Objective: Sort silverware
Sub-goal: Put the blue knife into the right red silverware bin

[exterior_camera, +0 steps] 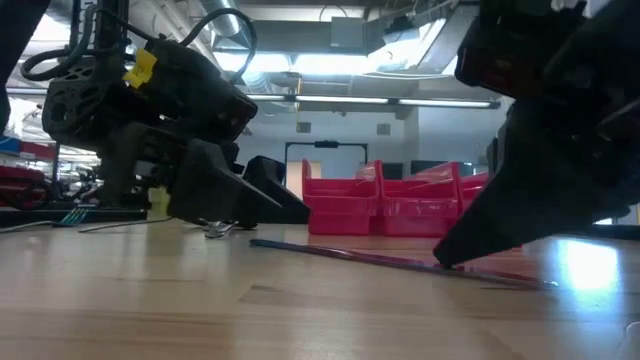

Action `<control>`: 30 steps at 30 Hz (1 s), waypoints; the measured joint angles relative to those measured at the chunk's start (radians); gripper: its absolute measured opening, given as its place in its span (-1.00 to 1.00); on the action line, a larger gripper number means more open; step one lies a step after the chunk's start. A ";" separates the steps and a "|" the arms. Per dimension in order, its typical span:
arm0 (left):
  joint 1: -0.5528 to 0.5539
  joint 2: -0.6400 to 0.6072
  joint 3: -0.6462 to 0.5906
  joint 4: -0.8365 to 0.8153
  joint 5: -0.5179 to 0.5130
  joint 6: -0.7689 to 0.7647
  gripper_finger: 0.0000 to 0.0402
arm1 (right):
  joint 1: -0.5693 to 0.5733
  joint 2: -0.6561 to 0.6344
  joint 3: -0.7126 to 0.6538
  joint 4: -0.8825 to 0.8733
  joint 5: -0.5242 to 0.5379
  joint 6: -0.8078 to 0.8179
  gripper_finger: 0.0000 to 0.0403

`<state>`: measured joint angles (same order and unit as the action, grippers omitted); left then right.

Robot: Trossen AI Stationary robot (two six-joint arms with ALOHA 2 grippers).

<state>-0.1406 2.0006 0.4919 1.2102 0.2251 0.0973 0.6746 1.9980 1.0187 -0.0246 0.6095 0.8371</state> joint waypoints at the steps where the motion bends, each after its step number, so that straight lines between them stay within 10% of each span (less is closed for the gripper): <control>1: 0.000 0.000 0.000 0.000 0.022 0.003 0.06 | 0.000 0.000 0.000 -0.010 -0.001 0.004 -1.00; 30: -0.001 -0.002 0.017 -0.047 0.003 -0.001 0.06 | 0.000 -0.005 0.002 -0.160 0.015 -0.106 -1.00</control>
<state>-0.1413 1.9987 0.5092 1.1633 0.2285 0.0966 0.6746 1.9932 1.0210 -0.1844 0.6243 0.7306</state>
